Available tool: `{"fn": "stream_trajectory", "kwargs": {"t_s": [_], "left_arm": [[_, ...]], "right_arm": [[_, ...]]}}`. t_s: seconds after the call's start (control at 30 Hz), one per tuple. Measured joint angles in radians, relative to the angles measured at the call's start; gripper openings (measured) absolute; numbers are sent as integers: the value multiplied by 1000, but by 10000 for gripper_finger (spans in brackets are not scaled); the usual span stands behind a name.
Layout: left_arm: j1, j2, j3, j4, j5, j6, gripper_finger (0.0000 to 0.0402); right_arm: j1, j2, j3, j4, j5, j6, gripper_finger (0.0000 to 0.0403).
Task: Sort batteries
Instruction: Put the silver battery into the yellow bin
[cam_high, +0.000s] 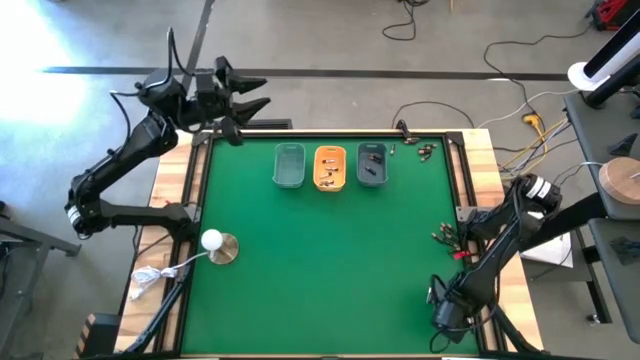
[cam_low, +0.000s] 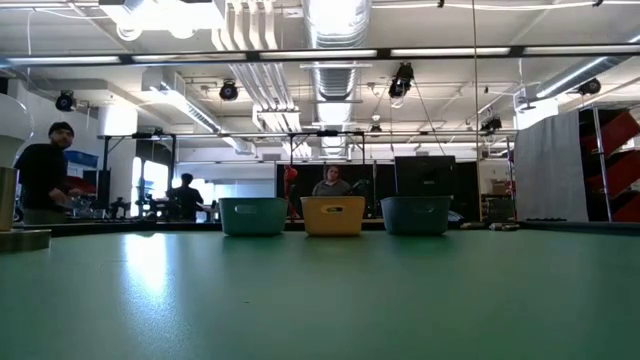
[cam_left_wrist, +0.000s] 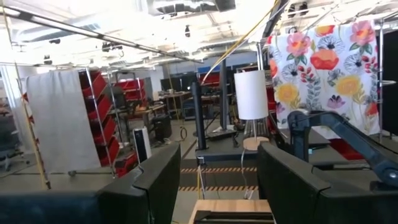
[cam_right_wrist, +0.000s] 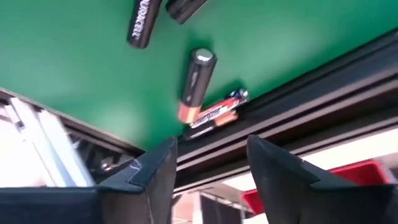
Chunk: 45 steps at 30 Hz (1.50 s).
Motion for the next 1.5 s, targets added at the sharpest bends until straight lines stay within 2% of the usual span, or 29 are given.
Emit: {"fn": "stream_trajectory", "kwargs": {"t_s": [0.2,0.47,0.7,0.87,1.0,1.3,1.5], "left_arm": [[-19,-12,-27,-2,-3,-10,191],[-39,-31,-28,0,-51,-24,177],[-40,-45,-28,-15,-85,-3,163],[-40,-46,-28,-92,-108,21,159],[-40,-46,-29,-156,-108,29,159],[-64,-53,-58,-189,-111,28,157],[-94,-53,-73,-189,-111,28,157]], "right_arm": [[3,47,8,-5,-11,-148,188],[50,103,68,-41,18,-451,256],[121,115,117,-99,116,-496,318],[158,113,120,-97,141,-525,347],[168,113,120,-101,166,-552,353],[166,115,115,-142,200,-560,337],[166,122,115,-82,251,-533,334]]}}
